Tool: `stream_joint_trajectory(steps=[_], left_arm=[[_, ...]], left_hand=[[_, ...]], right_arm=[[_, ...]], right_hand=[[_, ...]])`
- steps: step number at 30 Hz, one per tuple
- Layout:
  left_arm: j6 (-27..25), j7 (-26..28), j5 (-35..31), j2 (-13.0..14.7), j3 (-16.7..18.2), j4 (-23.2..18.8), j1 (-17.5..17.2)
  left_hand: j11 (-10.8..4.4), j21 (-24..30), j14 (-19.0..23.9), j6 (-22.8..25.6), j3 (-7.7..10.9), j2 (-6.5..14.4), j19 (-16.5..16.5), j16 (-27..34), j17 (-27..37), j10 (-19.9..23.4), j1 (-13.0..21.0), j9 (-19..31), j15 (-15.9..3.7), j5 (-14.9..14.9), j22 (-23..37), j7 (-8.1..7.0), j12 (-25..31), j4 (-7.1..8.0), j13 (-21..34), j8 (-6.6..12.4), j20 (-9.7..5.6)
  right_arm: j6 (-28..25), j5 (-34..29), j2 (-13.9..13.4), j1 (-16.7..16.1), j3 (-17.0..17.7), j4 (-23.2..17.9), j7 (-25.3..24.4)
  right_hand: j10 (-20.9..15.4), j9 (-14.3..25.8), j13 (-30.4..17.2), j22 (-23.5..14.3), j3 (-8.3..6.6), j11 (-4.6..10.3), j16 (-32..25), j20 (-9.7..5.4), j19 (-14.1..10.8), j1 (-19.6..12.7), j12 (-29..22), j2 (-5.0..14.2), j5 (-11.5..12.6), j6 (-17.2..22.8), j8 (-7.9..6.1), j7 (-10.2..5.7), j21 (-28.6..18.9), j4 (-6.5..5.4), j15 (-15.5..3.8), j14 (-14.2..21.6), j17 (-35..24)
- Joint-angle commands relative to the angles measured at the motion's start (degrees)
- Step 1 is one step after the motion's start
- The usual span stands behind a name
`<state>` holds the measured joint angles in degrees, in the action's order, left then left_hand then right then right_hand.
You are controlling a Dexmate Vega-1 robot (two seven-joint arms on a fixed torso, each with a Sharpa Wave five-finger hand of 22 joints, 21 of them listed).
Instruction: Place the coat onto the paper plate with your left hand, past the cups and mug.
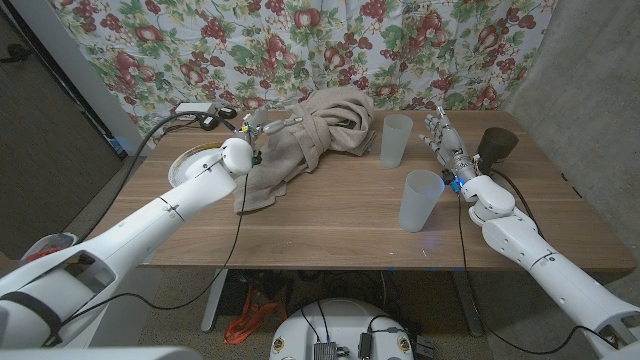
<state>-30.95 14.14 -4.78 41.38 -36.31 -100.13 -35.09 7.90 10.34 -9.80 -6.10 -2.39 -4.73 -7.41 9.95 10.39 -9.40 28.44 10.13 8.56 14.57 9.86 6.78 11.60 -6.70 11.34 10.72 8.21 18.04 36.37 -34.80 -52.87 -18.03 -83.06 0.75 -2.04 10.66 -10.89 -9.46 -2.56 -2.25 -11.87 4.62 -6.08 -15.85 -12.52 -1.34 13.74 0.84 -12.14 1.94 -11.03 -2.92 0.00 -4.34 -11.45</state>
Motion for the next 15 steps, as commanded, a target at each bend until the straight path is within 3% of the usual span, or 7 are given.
stream_joint_trajectory(steps=[1, 5, 7, 8, 15], left_arm=[[-3.7, -4.7, -2.5, -0.2, -3.1, 1.9, 3.3], [-3.4, -4.9, -3.1, -0.9, -3.9, 4.3, 4.2], [-3.0, -4.1, -3.4, -1.3, -4.0, 5.1, 4.2], [-2.8, -4.0, -3.5, -1.5, -4.1, 5.5, 4.3], [-1.8, -3.8, -4.0, -2.9, -5.1, 7.7, 5.1]], left_hand=[[-0.19, -0.3, -6.0, -0.8, -0.7, -0.1, -1.3, -0.1, 0.2, -2.0, 0.5, 0.1, -0.37, 0.5, 0.1, 1.55, -0.4, -0.05, 0.1, -0.33, 0.1], [-0.55, -0.3, -7.4, -1.9, -0.93, 0.0, -2.3, -0.2, 0.2, -2.9, 0.6, 0.1, -0.71, 0.7, 0.1, 1.1, -0.5, 0.06, 0.2, -0.57, 0.38], [-0.77, -0.3, -7.6, -2.4, -1.0, 0.0, -2.5, -0.1, 0.2, -3.0, 0.6, 0.1, -0.79, 0.8, 0.1, 0.67, -0.4, 0.1, 0.2, -0.69, 0.46], [-1.45, 0.0, -7.6, -1.7, -1.19, 0.0, -2.5, 0.2, 0.2, -1.5, 0.6, 0.1, -0.84, 0.9, 0.1, 0.49, 0.4, 0.19, 0.2, -0.23, 0.79], [-1.19, 0.3, -7.2, -0.4, -1.41, 0.0, -2.0, 0.6, 0.2, -0.2, 0.7, 0.1, -1.11, 1.1, 0.1, 1.0, 0.9, 0.29, 0.3, 0.28, 0.97]], right_arm=[[0.1, -0.2, -0.1, -0.6, 0.1, -1.0, -0.3], [-0.1, -0.3, -0.5, -1.0, 0.3, -1.5, -0.6], [0.0, -0.5, -0.5, -1.0, 0.2, -1.5, -0.7], [0.0, -0.4, -0.4, -1.0, 0.3, -1.5, -0.8], [-0.1, -0.2, -0.3, -1.0, 0.1, -1.6, -0.5]], right_hand=[[-0.5, 0.2, -0.2, -0.3, -0.53, 0.09, 0.0, -0.02, -0.4, -0.2, -0.2, 0.43, -0.2, 0.5, -0.14, 0.19, 0.1, 0.07, 0.07, 0.0, -0.1], [-0.6, 0.2, -0.2, -0.3, -0.47, 0.19, 0.0, 0.06, -0.4, -0.3, -0.2, 0.34, -0.3, 0.5, -0.11, 0.25, 0.1, 0.13, 0.05, 0.0, 0.0], [-0.9, 0.2, -0.2, -0.3, -0.17, 0.93, 0.0, 0.07, -0.4, -0.1, -0.2, -0.16, -0.5, 0.8, -0.15, -0.1, 0.1, 0.22, 0.06, 0.0, 0.0], [-1.0, 0.2, -0.2, -0.3, -0.09, 1.05, 0.0, 0.08, -0.5, 0.0, -0.2, -0.29, -0.5, 0.9, -0.17, -0.28, 0.1, 0.24, 0.09, 0.0, 0.0], [-1.4, 0.2, -0.2, -0.3, 0.23, 1.41, 0.0, 0.31, -0.4, 0.1, -0.2, -0.8, -0.7, 1.3, -0.2, -0.55, 0.2, 0.34, 0.01, 0.1, 0.0]])
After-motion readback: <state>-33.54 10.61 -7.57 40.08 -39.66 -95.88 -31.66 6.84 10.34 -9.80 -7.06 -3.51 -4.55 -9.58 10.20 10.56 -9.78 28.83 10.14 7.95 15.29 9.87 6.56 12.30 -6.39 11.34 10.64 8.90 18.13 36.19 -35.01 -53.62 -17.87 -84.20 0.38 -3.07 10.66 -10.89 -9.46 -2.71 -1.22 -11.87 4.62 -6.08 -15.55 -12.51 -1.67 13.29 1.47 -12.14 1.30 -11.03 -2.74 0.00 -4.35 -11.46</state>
